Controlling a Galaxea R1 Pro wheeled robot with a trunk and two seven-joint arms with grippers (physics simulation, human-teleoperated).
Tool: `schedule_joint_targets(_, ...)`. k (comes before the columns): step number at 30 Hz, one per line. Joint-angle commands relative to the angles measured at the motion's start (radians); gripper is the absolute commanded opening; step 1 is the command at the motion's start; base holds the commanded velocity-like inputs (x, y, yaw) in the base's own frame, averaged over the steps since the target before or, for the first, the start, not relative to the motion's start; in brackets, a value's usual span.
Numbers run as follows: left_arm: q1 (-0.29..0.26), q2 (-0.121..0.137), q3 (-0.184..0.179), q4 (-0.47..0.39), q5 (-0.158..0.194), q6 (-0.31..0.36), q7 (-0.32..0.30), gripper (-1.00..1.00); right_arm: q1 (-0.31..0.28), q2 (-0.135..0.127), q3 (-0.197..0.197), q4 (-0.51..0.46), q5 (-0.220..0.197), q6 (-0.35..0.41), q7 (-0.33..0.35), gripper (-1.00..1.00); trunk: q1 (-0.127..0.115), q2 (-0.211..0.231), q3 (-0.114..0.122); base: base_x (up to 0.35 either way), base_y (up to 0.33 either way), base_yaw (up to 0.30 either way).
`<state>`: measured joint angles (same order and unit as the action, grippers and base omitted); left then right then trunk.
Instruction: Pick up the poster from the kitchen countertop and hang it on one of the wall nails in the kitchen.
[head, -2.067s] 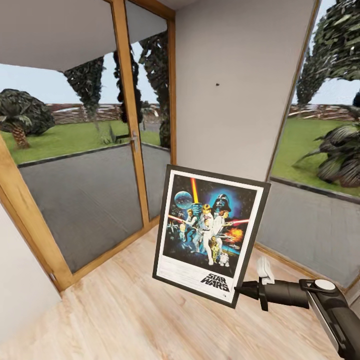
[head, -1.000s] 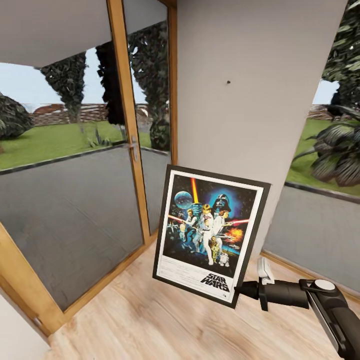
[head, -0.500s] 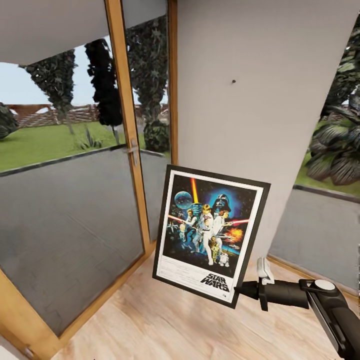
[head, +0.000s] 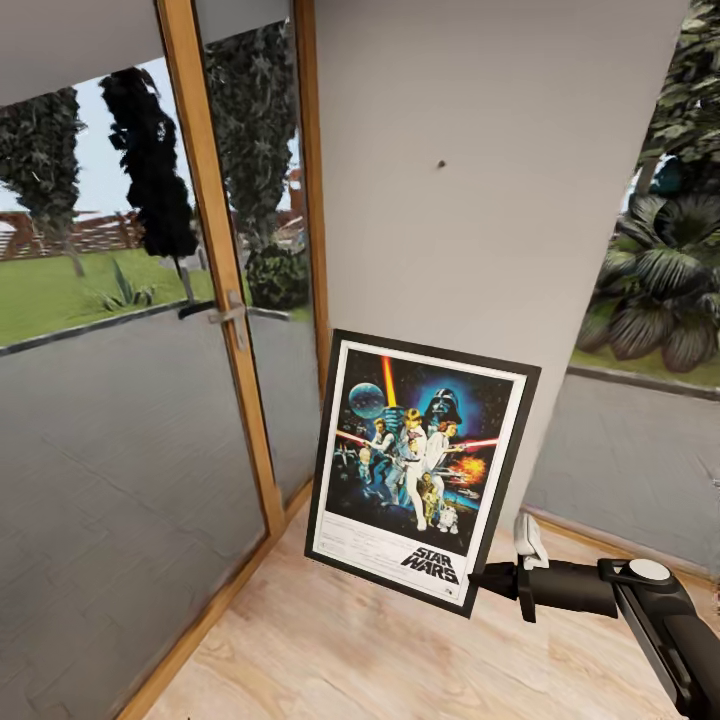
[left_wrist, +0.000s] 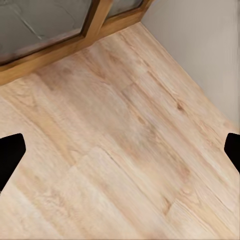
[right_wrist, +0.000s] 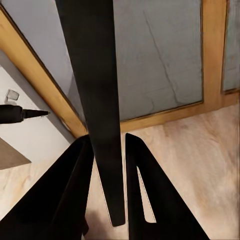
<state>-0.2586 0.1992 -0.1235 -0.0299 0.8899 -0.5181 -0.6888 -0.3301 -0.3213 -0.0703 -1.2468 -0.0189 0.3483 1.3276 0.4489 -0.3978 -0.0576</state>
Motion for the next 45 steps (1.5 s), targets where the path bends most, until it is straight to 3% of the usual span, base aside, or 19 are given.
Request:
schedule_joint_targets(1, -0.001, 0.0, -0.008, 0.001, 0.009, -0.003, -0.003, 1.0, -0.001, 0.0, 0.0, 0.0, -0.003, 0.012, 0.004, -1.0, 0.001, -0.002, -0.002, 0.269, 0.263, -0.267)
schedule_joint_targets(11, -0.001, 0.0, -0.008, 0.001, 0.009, -0.003, -0.003, 1.0, -0.001, 0.0, -0.001, 0.0, -0.003, 0.012, 0.004, -1.0, 0.001, -0.002, 0.004, 0.269, 0.263, -0.273)
schedule_joint_targets(21, -0.001, 0.0, -0.008, 0.001, 0.009, -0.004, -0.003, 1.0, -0.001, 0.0, -0.002, 0.001, -0.004, 0.012, 0.005, -1.0, 0.001, -0.002, 0.006, 0.269, 0.263, -0.048)
schedule_joint_targets(30, -0.001, 0.0, -0.007, 0.001, 0.009, -0.003, -0.003, 1.0, -0.001, -0.001, -0.002, 0.001, -0.005, 0.013, 0.005, -1.0, 0.001, -0.002, 0.012, 0.258, 0.25, -0.225)
schedule_joint_targets(45, -0.001, 0.0, -0.006, 0.001, 0.009, -0.005, -0.003, 1.0, -0.001, -0.001, -0.002, 0.001, -0.006, 0.014, 0.005, -1.0, 0.001, -0.002, 0.026, 0.035, 0.031, -0.268)
